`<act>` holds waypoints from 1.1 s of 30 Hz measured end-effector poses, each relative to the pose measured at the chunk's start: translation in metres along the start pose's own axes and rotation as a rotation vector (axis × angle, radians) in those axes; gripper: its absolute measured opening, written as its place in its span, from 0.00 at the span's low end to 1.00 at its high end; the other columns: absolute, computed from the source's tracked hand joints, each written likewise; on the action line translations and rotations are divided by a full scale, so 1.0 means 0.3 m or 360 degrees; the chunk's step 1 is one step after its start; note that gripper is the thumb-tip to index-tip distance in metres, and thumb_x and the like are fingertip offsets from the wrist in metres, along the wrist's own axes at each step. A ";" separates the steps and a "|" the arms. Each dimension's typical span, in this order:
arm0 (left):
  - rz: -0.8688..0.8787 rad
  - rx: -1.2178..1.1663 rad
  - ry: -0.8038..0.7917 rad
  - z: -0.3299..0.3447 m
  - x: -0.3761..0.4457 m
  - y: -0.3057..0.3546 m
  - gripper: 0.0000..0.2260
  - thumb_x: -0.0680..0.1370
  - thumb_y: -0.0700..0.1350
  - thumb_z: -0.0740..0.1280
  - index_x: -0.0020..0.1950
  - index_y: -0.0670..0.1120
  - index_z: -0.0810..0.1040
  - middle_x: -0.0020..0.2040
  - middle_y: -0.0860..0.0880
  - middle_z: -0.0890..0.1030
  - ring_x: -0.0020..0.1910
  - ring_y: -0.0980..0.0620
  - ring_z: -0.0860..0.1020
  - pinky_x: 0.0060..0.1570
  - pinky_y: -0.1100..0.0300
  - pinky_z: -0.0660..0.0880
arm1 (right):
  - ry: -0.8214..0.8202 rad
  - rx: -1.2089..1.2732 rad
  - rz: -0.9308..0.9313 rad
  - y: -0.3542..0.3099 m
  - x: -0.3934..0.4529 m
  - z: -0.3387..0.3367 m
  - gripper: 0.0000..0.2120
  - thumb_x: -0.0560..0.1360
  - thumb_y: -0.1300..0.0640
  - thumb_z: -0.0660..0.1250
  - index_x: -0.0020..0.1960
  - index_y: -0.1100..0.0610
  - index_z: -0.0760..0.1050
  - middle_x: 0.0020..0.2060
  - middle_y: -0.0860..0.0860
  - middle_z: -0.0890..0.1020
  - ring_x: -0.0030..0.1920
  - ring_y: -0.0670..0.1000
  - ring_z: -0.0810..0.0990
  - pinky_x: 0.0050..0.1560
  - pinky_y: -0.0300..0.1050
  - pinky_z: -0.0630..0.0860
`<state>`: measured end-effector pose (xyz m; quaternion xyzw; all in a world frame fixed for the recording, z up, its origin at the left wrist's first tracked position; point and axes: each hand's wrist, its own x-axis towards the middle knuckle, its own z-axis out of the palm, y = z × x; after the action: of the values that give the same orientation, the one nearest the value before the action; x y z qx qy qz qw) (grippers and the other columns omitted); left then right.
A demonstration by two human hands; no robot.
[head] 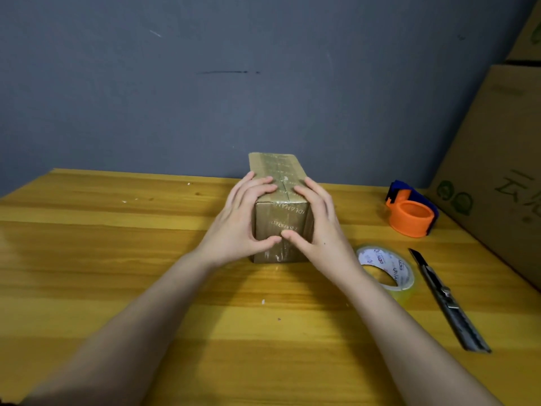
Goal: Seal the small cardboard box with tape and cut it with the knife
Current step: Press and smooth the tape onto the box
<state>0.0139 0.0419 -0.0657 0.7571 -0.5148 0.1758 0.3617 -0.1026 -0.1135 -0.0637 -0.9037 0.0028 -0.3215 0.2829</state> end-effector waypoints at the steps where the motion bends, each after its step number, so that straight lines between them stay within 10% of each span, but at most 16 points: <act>1: -0.0046 -0.0085 0.0014 -0.002 0.000 0.008 0.35 0.67 0.58 0.71 0.70 0.51 0.63 0.72 0.56 0.64 0.77 0.52 0.53 0.75 0.54 0.54 | -0.0016 0.0032 0.0013 -0.002 -0.001 -0.003 0.34 0.71 0.52 0.71 0.72 0.47 0.60 0.74 0.42 0.56 0.72 0.40 0.59 0.70 0.42 0.59; 12: -0.0453 -0.0343 0.0578 0.065 0.040 0.116 0.19 0.68 0.61 0.67 0.53 0.52 0.72 0.58 0.60 0.74 0.72 0.57 0.64 0.63 0.72 0.60 | 0.0382 0.0287 0.0163 -0.021 0.018 0.026 0.14 0.79 0.49 0.58 0.61 0.49 0.75 0.65 0.44 0.73 0.65 0.39 0.70 0.62 0.28 0.63; 18: -0.0411 -0.0359 0.0576 0.071 0.036 0.104 0.21 0.67 0.60 0.69 0.54 0.51 0.72 0.59 0.61 0.73 0.72 0.57 0.64 0.64 0.75 0.59 | 0.0340 0.0162 0.0134 -0.017 0.014 0.010 0.14 0.79 0.50 0.59 0.63 0.47 0.75 0.66 0.41 0.72 0.64 0.39 0.70 0.61 0.37 0.68; 33: -0.0221 -0.0072 0.0142 0.021 -0.002 0.071 0.39 0.63 0.52 0.78 0.69 0.46 0.64 0.73 0.49 0.65 0.76 0.51 0.56 0.73 0.56 0.57 | -0.0250 -0.0401 0.0061 -0.015 -0.004 -0.068 0.39 0.71 0.52 0.72 0.73 0.39 0.52 0.74 0.38 0.50 0.55 0.54 0.80 0.50 0.52 0.79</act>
<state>-0.0063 0.0334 -0.0626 0.7741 -0.4483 0.1720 0.4126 -0.1162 -0.1198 -0.0490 -0.9541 0.0382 -0.2415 0.1728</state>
